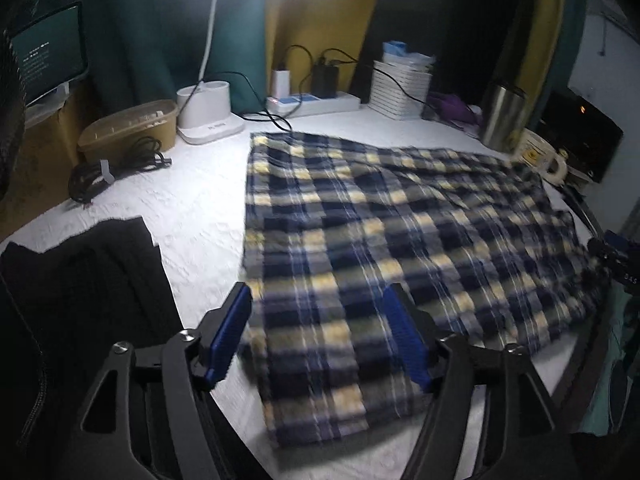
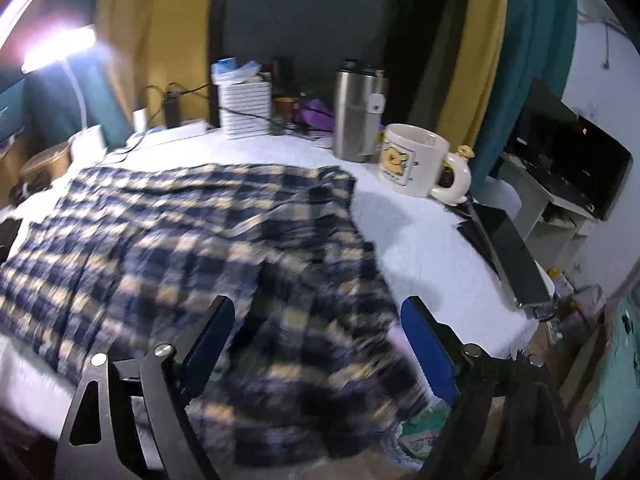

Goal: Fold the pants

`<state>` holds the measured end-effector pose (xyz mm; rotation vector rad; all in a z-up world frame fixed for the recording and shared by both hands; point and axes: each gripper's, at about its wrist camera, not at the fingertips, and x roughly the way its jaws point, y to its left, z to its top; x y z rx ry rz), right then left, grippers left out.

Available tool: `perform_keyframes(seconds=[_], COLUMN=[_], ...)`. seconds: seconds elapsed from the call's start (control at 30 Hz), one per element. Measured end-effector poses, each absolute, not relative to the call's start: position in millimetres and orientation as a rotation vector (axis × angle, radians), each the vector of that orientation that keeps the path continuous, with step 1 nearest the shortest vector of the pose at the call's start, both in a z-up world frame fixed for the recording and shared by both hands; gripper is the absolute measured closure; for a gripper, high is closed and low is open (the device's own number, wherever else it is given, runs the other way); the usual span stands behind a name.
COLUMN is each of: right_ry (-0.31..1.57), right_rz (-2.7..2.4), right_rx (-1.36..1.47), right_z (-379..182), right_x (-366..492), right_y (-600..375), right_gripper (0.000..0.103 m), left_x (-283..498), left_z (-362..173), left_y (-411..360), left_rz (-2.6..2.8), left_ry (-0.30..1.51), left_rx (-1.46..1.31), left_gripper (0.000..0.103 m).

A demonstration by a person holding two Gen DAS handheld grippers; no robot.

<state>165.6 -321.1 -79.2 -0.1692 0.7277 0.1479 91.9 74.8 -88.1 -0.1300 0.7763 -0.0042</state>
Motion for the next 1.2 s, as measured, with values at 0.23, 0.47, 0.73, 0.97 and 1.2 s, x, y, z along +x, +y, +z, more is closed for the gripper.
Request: perform_keyframes(seconds=[0.23,0.47,0.73,0.97,1.2], right_ry=[0.746,0.764,0.765,0.736,0.732], right_rz=[0.244,0.323,0.380,0.344,0.354], right_rx=[-0.228,-0.313,-0.466,-0.537,-0.489], right_z=[-95.1,-108.3,-125.3,-123.2,-105.8], right_x=[124.8,98.6,85.6,100.2,124.9], right_y=[-291.2,-260.5,-232.5,-228.3,-232.2], right_gripper=[0.016,0.004,0.001,0.001,0.001], left_x=[57.6,46.2,41.0,50.6,63.0], left_z=[-101.7,-114.0,-110.4,-105.2,-107.0], left_y=[65.8,57.2,50.6,34.2,28.6], left_rz=[-0.047,-0.067,-0.067,-0.100,-0.121], left_ry=[0.781,0.817,0.806,0.801,0.823], left_rx=[-0.148,-0.109,-0.059,0.005,-0.013], left_gripper=[0.022,0.020,0.019,0.016,0.016])
